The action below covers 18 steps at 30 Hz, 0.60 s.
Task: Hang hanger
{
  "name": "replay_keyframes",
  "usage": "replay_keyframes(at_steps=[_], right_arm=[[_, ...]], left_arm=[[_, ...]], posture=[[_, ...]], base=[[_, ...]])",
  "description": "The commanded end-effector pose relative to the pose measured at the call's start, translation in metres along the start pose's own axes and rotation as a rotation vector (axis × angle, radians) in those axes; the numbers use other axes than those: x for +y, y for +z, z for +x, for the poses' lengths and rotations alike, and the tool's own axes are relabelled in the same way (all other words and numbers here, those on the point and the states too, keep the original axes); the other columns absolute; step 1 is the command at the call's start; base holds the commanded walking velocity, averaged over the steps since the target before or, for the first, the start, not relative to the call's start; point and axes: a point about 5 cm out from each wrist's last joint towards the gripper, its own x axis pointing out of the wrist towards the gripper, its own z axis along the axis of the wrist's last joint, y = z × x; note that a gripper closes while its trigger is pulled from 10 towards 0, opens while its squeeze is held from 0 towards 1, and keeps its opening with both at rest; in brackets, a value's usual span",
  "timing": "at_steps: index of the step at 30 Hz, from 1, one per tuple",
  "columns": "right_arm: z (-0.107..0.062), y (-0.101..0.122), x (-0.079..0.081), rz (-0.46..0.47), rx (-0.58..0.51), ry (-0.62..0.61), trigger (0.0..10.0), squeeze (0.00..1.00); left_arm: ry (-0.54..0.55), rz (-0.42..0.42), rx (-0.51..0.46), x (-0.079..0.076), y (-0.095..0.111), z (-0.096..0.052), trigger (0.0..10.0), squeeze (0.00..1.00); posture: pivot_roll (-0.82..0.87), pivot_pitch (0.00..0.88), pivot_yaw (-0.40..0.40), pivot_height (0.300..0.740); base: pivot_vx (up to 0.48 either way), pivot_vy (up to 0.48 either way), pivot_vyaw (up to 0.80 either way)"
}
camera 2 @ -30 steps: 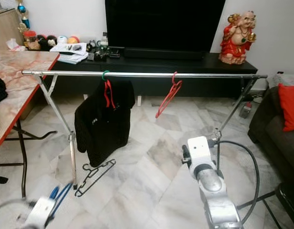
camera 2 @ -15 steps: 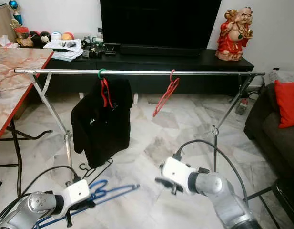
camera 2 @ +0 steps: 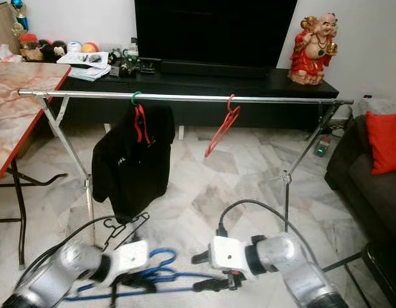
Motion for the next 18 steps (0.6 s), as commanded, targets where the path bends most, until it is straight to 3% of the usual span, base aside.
replay_keyframes(at_steps=[1, 18], right_arm=[[0.0, -0.002, -0.001, -0.001, 0.004, 0.012, 10.0, 0.0], [0.013, -0.003, -0.006, -0.03, 0.008, 0.06, 10.0, 0.0]], left_arm=[[-0.031, 0.008, -0.028, 0.0, 0.01, 0.001, 10.0, 0.0], [-0.114, 0.053, -0.084, -0.008, 0.04, 0.003, 10.0, 0.0]], posture=[[0.12, 0.0, -0.148, 0.74], [0.12, 0.0, -0.162, 0.74]], base=[[0.0, 0.0, 0.0], [0.0, 0.0, 0.0]])
